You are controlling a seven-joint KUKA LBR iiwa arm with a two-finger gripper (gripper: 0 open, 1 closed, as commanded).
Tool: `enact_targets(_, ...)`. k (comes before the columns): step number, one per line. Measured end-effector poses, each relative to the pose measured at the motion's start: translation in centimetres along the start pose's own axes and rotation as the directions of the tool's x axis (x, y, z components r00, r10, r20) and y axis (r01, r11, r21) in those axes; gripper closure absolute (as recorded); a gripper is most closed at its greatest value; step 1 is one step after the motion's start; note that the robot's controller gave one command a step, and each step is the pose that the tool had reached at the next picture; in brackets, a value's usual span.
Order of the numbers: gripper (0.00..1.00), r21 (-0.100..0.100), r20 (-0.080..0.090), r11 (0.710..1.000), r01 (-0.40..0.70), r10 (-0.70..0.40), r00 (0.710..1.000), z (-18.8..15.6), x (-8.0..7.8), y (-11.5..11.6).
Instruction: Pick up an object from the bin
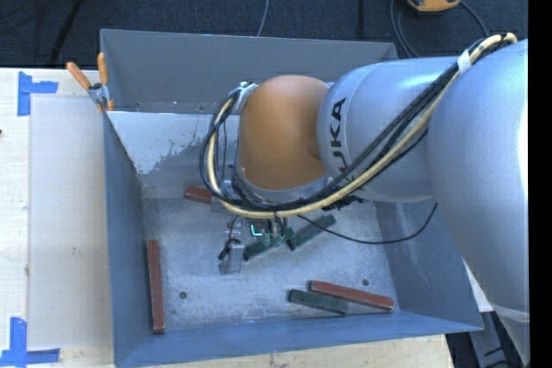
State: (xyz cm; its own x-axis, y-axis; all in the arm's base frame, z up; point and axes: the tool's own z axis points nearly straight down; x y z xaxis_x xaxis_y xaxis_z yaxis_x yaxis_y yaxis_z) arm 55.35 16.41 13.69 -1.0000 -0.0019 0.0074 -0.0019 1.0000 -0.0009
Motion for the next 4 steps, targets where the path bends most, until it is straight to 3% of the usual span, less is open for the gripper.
enact_targets(1,0.00,-0.001,0.006,1.000,-0.004,0.004,1.000,-0.3,-0.2,-0.1)
enact_targets(2,0.00,-0.002,0.012,0.989,0.146,-0.146,0.989,3.3,-1.3,-4.3)
enact_targets(3,0.00,0.006,0.012,0.966,0.258,-0.258,0.966,1.0,-3.0,-11.1)
enact_targets(4,0.00,0.001,0.007,0.949,0.314,-0.314,0.949,2.4,-2.4,-10.6)
